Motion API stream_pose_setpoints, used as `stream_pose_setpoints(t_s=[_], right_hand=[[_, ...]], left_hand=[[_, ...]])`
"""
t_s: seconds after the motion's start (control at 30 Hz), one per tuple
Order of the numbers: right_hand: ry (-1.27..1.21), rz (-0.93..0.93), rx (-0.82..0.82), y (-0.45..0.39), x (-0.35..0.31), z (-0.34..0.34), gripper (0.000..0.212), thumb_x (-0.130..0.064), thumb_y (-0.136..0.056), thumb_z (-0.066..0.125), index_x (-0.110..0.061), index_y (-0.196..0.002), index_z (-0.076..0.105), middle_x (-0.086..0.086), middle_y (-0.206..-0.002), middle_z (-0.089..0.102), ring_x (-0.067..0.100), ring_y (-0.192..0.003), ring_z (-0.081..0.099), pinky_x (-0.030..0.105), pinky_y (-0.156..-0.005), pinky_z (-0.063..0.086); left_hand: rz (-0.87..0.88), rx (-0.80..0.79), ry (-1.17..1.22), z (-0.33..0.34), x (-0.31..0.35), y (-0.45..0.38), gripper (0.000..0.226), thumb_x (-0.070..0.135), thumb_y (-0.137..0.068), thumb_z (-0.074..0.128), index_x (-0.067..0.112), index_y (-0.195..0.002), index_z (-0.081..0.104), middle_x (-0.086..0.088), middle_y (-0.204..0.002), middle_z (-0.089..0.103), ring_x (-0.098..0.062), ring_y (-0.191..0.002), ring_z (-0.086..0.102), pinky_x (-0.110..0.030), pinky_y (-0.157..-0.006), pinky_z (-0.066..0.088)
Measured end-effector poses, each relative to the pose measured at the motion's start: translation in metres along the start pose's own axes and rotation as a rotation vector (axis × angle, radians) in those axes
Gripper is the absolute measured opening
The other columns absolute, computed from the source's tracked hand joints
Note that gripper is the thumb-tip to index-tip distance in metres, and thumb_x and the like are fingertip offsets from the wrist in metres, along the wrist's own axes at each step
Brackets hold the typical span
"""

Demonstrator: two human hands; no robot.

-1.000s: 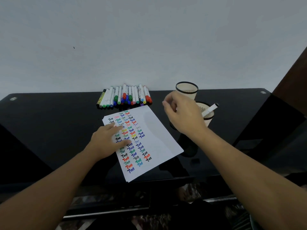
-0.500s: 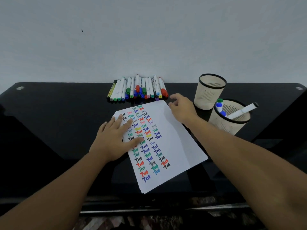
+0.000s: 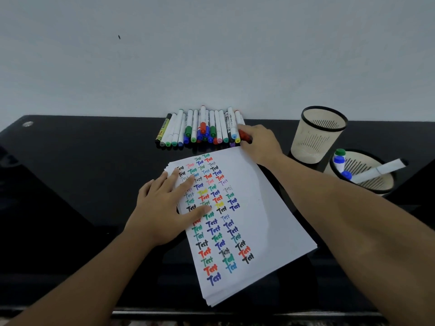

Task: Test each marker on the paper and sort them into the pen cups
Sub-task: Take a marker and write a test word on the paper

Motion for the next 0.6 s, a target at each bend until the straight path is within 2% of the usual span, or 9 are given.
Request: stream_pose_setpoints(t_s=[0.07, 0.17, 0.23, 0.33, 0.47, 0.6], right_hand=[[0.004, -0.029, 0.008, -0.006, 0.009, 0.010, 0.053, -0.037, -0.093, 0.046, -0.046, -0.145, 0.053, -0.002, -0.130, 0.065, 0.027, -0.118, 0.055, 0.044, -0.091, 0.055], [-0.033, -0.047, 0.057, 0.002, 0.004, 0.004, 0.033, -0.033, -0.096, 0.052, -0.032, -0.124, 0.068, 0.000, -0.112, 0.069, 0.024, -0.103, 0.056, 0.042, -0.084, 0.055], [-0.062, -0.062, 0.076, 0.005, 0.005, 0.002, 0.026, -0.027, -0.098, 0.057, -0.026, -0.118, 0.073, 0.004, -0.107, 0.069, 0.022, -0.100, 0.055, 0.038, -0.081, 0.051], [-0.073, -0.038, 0.094, 0.009, 0.009, -0.002, 0.028, -0.026, -0.099, 0.062, -0.024, -0.125, 0.071, 0.008, -0.110, 0.064, 0.023, -0.103, 0.057, 0.033, -0.081, 0.047], [-0.020, 0.044, 0.137, 0.017, 0.014, -0.005, 0.031, -0.042, -0.096, 0.066, -0.030, -0.124, 0.068, 0.007, -0.113, 0.061, 0.028, -0.108, 0.057, 0.045, -0.089, 0.054], [0.047, 0.077, 0.150, 0.022, 0.018, -0.009, 0.036, -0.050, -0.097, 0.064, -0.030, -0.127, 0.066, 0.008, -0.118, 0.061, 0.031, -0.113, 0.054, 0.042, -0.090, 0.050]], left_hand=[[0.004, 0.004, 0.009, 0.000, 0.000, 0.000, 0.100, 0.103, -0.069, 0.009, 0.055, -0.156, 0.006, 0.012, -0.170, -0.004, -0.012, -0.155, -0.008, -0.042, -0.125, -0.004], [0.003, 0.005, 0.014, 0.000, 0.000, 0.002, 0.099, 0.103, -0.070, 0.011, 0.055, -0.156, 0.007, 0.012, -0.170, -0.003, -0.012, -0.155, -0.008, -0.042, -0.125, -0.004], [0.005, 0.005, 0.014, -0.001, 0.000, 0.002, 0.099, 0.103, -0.070, 0.011, 0.055, -0.157, 0.008, 0.012, -0.170, -0.003, -0.012, -0.155, -0.008, -0.042, -0.125, -0.004], [0.002, 0.003, 0.014, -0.002, 0.001, 0.001, 0.099, 0.103, -0.070, 0.010, 0.055, -0.157, 0.008, 0.011, -0.170, -0.003, -0.012, -0.156, -0.008, -0.041, -0.125, -0.005], [-0.004, -0.004, 0.008, -0.002, 0.001, 0.001, 0.101, 0.104, -0.068, 0.008, 0.055, -0.156, 0.006, 0.012, -0.170, -0.004, -0.011, -0.155, -0.008, -0.041, -0.124, -0.005], [-0.007, -0.015, -0.001, -0.002, 0.001, 0.002, 0.101, 0.104, -0.068, 0.008, 0.055, -0.156, 0.005, 0.012, -0.170, -0.006, -0.011, -0.155, -0.010, -0.041, -0.124, -0.006]])
Point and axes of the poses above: each hand's wrist, its own y-axis away from the middle knuckle, its own z-axis out of the palm, x = y × z, the point moved 4 cm from there along -y, towards the middle knuckle
